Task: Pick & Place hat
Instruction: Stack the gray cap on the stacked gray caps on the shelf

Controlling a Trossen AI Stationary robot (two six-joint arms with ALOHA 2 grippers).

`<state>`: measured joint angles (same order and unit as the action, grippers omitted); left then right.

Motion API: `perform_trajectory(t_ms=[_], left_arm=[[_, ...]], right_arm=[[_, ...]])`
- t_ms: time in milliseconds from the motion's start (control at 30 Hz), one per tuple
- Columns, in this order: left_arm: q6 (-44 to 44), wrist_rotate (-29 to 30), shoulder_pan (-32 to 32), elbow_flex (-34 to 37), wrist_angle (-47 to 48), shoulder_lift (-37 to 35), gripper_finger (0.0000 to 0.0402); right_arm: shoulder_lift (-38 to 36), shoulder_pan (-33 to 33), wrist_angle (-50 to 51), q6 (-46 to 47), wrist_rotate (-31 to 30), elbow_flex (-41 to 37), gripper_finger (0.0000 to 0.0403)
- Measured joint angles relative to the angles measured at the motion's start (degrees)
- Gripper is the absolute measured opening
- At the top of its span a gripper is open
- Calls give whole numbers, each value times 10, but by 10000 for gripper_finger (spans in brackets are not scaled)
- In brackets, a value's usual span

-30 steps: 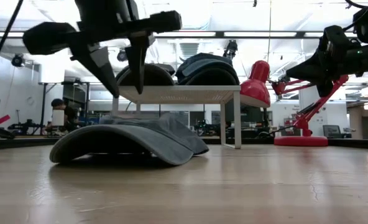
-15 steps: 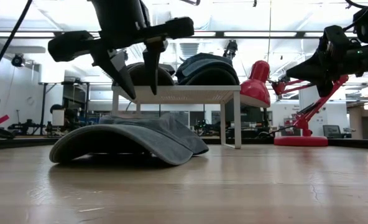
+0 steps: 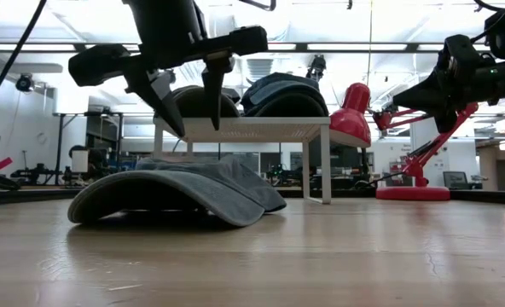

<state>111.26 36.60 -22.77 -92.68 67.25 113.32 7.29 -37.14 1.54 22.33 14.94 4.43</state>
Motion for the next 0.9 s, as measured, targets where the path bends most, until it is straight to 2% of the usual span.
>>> perform_trajectory(t_ms=[100,400,467,700,900], left_arm=[[4,0,0,0,0,0,226],[9,0,1,0,-19,0,386],[-6,0,1,0,-41,0,395],[-79,-6,6,1,-96,0,378],[-88,-90,39,13,-93,1,377]], right_arm=[[0,0,0,0,0,0,27],[0,0,0,0,0,0,27],[0,0,0,-2,0,0,27],[0,0,0,-4,0,0,27],[0,0,0,-4,0,0,27]])
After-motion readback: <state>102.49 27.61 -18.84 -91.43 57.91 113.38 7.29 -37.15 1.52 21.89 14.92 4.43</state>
